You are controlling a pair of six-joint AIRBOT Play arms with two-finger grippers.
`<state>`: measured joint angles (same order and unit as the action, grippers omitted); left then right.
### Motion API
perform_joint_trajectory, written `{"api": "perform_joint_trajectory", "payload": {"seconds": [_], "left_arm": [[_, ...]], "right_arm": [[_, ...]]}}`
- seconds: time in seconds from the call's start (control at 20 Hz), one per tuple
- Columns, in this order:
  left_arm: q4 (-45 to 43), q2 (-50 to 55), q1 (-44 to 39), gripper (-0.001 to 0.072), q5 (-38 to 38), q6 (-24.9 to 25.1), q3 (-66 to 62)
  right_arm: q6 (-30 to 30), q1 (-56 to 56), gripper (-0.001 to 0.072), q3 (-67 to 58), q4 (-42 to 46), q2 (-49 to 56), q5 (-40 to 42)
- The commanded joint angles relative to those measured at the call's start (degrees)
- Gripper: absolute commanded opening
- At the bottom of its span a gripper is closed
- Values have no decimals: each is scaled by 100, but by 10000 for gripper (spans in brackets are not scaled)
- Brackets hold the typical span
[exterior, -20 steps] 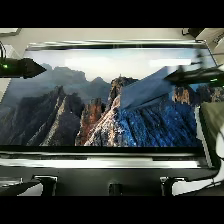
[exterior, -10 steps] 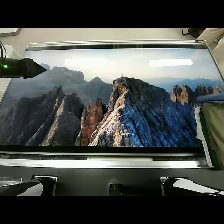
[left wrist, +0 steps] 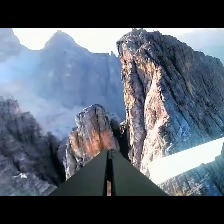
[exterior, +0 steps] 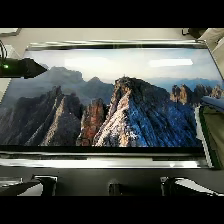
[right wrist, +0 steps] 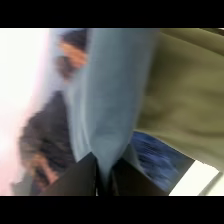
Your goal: Fold the clothes and pants, and hang the long-sleeved shirts on hangers.
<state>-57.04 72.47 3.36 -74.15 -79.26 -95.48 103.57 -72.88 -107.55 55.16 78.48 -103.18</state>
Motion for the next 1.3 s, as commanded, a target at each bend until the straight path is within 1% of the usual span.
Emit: {"api": "perform_joint_trajectory", "payload": {"seconds": [0.0, 0.05, 0.1, 0.15, 0.3, 0.5, 0.6, 0.7, 0.75, 0.8, 0.85, 0.9, 0.95, 1.0, 1.05, 1.1, 1.15, 1.2, 1.25], "left_arm": [[0, 4, -90, 21, 7, 2, -2], [2, 4, -107, 22, 7, 0, -2], [0, 4, -122, 21, 7, 0, -2], [2, 4, -127, 21, 7, 0, -2], [2, 4, -129, 21, 4, -4, -2], [2, 4, -129, 21, 4, -24, -2], [2, 4, -129, 21, 7, -24, -2], [2, 4, -129, 21, 13, -24, -2], [2, 4, -129, 21, 20, -26, -2], [2, 4, -129, 21, 20, -24, -2], [2, 4, -129, 22, 20, -26, -2], [22, 2, -129, 21, 24, -28, -4], [170, 0, -129, 21, 96, -26, -13], [363, -2, -127, 21, 308, -22, -57], [551, -2, -129, 21, 758, -17, -157], [667, -2, -131, 21, 1397, -11, -251], [680, 2, -181, 20, 2166, 125, -319], [393, 24, -291, 18, 2765, 378, -326], [-474, 105, -487, 17, 3042, 256, -326]], "right_arm": [[-116, -85, 40, 581, 1167, -225, -269], [-269, -85, 40, 990, 1589, -356, -271], [-332, -85, 40, 1410, 2013, -479, -258], [-328, -92, 40, 1853, 2258, -590, -144], [-363, -90, 40, 2767, 2387, -693, 271], [-437, -90, 40, 3195, 2955, -691, 824], [-437, -90, 40, 3211, 2955, -678, 981], [-437, -90, 41, 3222, 2957, -645, 966], [-435, -90, 77, 3252, 2953, -645, 979], [-437, -90, 315, 3257, 2931, -643, 984], [-501, -90, 672, 3244, 2848, -660, 994], [-835, -90, 698, 3154, 2649, -678, 1014], [-1029, -85, 703, 2922, 2343, -682, 1067], [-1222, -66, 703, 2542, 1867, -682, 1296], [-1416, 24, 703, 2006, 1189, -682, 1832], [-1620, 214, 702, 1471, 595, -682, 2461], [-1884, 562, 700, 918, 177, -682, 3123], [-2085, 1082, 699, 479, 79, -693, 3593], [-2173, 1683, 699, 227, 151, -693, 3840]]}}
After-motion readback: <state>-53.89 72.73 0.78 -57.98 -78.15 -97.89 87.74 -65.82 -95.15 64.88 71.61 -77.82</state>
